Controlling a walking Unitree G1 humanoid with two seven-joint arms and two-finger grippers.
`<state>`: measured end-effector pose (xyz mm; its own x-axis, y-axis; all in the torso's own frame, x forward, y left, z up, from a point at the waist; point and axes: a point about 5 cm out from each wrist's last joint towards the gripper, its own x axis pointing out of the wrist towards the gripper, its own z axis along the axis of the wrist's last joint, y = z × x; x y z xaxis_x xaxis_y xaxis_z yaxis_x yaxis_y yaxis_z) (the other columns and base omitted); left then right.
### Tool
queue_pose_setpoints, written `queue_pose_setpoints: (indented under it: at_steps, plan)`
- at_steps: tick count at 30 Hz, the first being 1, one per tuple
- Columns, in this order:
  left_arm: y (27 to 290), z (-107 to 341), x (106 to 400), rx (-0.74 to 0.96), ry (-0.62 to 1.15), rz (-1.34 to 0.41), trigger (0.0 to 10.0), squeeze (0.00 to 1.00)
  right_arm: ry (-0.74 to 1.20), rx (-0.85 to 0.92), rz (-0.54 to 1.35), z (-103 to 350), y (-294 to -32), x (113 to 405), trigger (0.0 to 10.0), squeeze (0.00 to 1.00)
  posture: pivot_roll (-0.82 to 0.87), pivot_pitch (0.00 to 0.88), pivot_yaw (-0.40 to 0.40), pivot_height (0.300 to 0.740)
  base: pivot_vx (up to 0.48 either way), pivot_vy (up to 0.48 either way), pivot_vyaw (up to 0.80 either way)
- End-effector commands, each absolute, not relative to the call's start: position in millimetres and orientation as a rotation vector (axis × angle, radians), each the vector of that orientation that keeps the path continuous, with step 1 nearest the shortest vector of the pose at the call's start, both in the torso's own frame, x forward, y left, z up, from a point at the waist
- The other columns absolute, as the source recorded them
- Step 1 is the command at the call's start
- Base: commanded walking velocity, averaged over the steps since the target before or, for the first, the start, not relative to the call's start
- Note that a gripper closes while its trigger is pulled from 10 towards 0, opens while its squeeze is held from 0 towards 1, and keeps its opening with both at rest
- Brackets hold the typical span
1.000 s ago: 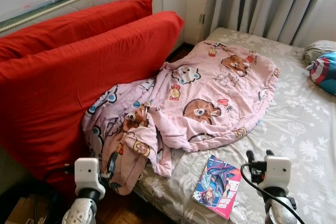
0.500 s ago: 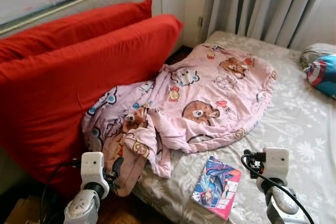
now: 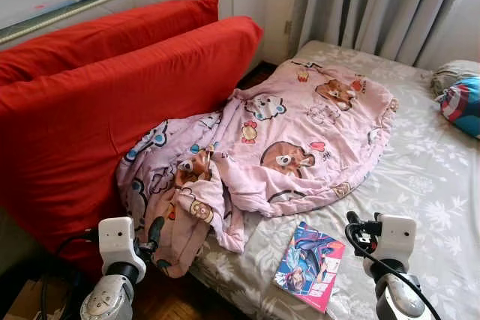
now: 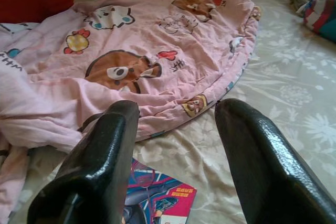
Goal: Clean up the room
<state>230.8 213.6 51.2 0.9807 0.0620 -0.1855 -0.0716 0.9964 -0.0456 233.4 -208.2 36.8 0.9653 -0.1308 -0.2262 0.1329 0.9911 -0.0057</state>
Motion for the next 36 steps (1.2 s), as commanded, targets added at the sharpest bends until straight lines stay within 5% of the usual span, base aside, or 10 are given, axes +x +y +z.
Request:
queue_pose_setpoints:
  at_steps: [1,18,36]
  plan:
    - [213,53,233,-0.041,0.171,0.060,10.0,0.00,0.204,0.002,-0.146,41,-209,235,10.0,0.00,-0.03,0.101,0.003,0.740,0.000,0.000,0.00]
    - [203,52,229,-0.023,0.186,0.023,10.0,0.00,0.206,0.001,-0.098,40,-198,229,10.0,0.00,-0.03,0.114,0.003,0.658,0.000,0.000,0.00]
    - [197,52,227,-0.002,0.191,-0.004,10.0,0.00,0.226,-0.017,-0.061,40,-195,228,10.0,0.00,-0.04,0.120,-0.001,0.658,0.000,0.000,0.00]
